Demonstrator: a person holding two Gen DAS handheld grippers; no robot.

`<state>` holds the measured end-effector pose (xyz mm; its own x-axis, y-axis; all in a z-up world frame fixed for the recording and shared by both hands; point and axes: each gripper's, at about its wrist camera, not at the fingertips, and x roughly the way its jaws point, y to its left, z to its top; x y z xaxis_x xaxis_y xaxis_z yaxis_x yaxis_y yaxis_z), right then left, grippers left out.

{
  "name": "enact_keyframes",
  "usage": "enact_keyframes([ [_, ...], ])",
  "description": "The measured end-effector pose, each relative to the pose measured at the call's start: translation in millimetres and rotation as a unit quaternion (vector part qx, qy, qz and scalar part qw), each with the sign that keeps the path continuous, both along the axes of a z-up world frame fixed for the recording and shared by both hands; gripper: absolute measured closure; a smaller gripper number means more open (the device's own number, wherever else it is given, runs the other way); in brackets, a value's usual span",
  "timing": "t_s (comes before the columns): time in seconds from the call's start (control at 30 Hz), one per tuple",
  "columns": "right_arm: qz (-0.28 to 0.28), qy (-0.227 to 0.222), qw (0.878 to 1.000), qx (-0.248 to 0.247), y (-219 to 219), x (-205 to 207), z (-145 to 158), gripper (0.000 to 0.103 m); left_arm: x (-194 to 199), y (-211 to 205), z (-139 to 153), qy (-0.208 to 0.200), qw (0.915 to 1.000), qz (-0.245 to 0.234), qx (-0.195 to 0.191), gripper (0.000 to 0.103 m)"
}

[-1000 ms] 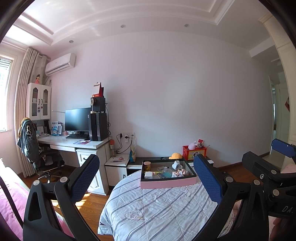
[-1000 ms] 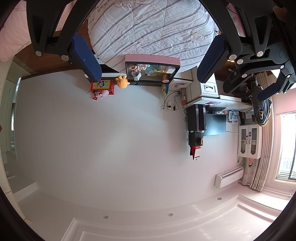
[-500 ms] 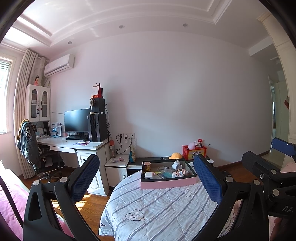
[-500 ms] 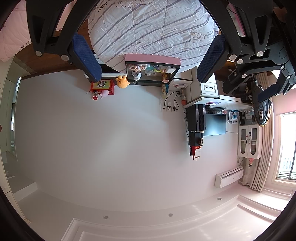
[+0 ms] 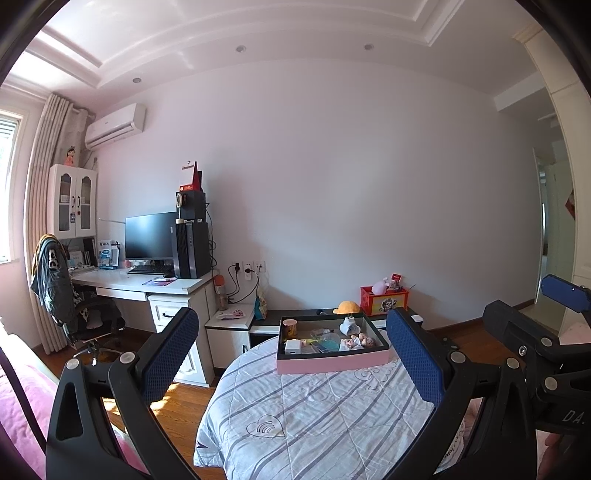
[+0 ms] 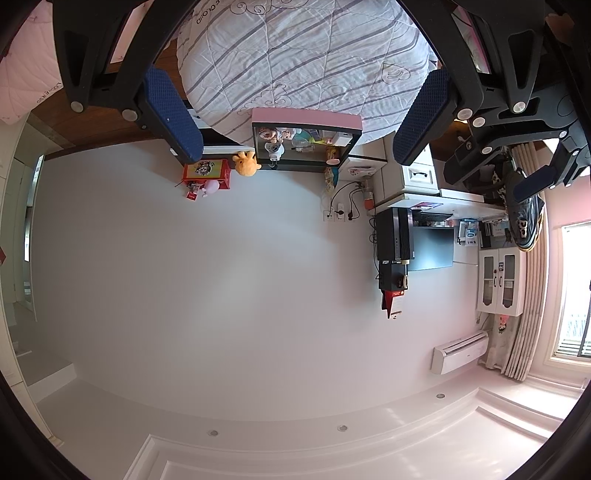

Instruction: Organize rigid objects

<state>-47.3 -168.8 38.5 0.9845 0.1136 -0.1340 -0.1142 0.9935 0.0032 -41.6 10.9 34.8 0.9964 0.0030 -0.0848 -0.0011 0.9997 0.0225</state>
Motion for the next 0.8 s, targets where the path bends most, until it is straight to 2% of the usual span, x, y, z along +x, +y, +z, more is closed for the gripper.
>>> enact_keyframes([
  [0.8,-0.005,0.003,1.0,0.0,5.1,-2.2,-0.2,0.0,5.9,-4.2,-0.7,-0.005,1.0,0.002,0.004,0.0],
])
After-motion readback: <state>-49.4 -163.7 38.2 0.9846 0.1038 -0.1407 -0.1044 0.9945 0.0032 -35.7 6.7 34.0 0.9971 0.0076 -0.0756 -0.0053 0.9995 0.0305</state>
